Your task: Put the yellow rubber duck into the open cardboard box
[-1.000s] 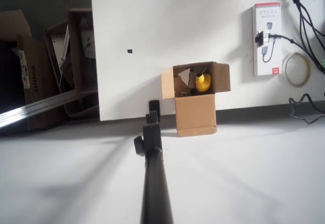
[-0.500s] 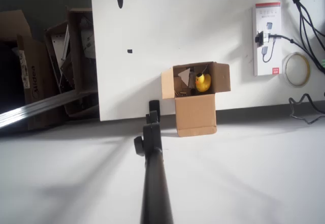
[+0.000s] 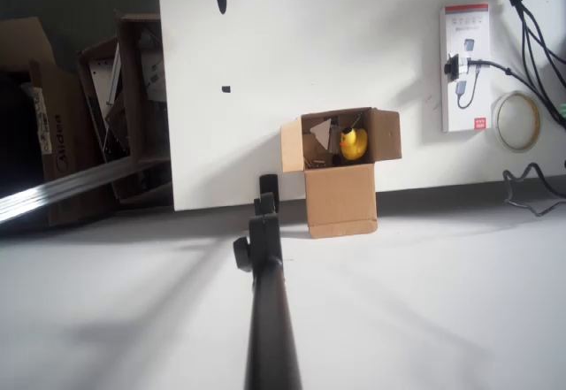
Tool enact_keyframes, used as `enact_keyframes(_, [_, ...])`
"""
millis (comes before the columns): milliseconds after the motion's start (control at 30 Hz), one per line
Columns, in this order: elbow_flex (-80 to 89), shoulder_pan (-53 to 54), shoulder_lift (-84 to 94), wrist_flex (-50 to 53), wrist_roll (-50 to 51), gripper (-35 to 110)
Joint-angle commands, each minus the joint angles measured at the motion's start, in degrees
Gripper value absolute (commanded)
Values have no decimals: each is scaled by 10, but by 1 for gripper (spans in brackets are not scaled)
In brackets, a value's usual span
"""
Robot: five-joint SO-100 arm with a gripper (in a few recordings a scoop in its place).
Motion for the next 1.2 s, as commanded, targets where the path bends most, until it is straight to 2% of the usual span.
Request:
enact_keyframes(0, [21,-12,40,-6,9,1])
enact_keyframes(100, [58,-25,92,1,16,1])
enact_keyframes(467, [114,-35,93,-16,18,0])
enact_keyframes(1167, [114,-33,93,-15,18,0])
